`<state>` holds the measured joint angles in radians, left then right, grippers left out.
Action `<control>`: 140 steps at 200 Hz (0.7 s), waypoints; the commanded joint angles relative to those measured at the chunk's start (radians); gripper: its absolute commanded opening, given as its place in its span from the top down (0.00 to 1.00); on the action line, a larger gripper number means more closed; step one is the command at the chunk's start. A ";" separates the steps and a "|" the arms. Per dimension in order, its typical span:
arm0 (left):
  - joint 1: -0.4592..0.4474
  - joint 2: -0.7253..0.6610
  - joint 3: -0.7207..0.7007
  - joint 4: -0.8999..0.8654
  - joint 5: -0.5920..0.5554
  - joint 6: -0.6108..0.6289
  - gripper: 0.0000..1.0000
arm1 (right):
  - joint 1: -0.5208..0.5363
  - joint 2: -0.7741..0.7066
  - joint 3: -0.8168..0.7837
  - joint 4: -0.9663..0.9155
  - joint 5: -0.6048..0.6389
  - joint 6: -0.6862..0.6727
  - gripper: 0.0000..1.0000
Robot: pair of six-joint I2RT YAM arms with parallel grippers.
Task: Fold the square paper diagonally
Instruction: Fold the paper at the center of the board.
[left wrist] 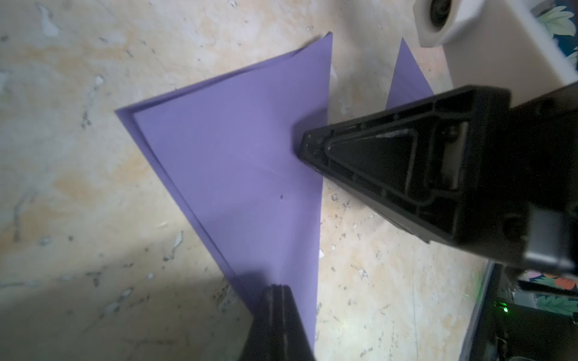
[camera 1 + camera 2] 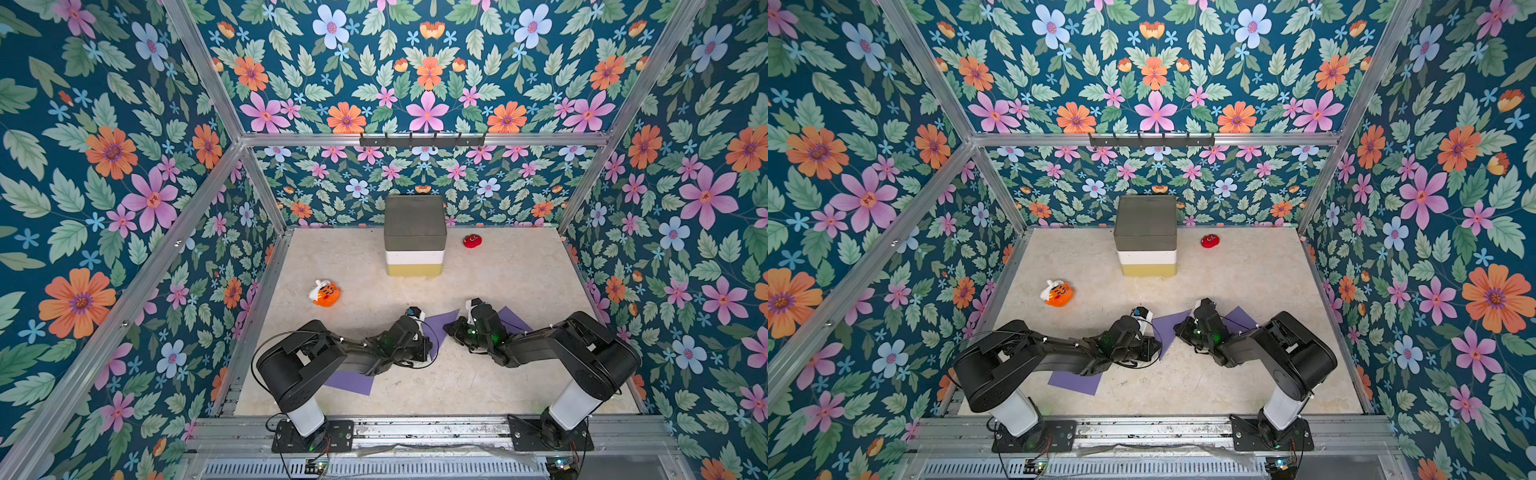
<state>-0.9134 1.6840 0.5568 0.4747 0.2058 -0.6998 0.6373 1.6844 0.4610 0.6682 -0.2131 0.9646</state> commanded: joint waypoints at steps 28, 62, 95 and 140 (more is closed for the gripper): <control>-0.002 0.017 -0.014 -0.223 -0.033 0.008 1.00 | -0.008 0.014 0.010 -0.058 0.070 -0.039 0.96; -0.006 0.023 -0.016 -0.231 -0.038 0.008 1.00 | -0.051 -0.003 -0.008 -0.068 0.085 -0.043 0.96; -0.008 0.027 -0.015 -0.234 -0.043 0.011 1.00 | -0.097 -0.011 -0.005 -0.088 0.083 -0.065 0.96; -0.010 0.026 -0.021 -0.229 -0.045 0.007 1.00 | -0.158 -0.011 0.032 -0.142 0.083 -0.122 0.96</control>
<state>-0.9226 1.6936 0.5533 0.4755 0.1879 -0.6994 0.5045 1.6749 0.4767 0.6292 -0.1566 0.8932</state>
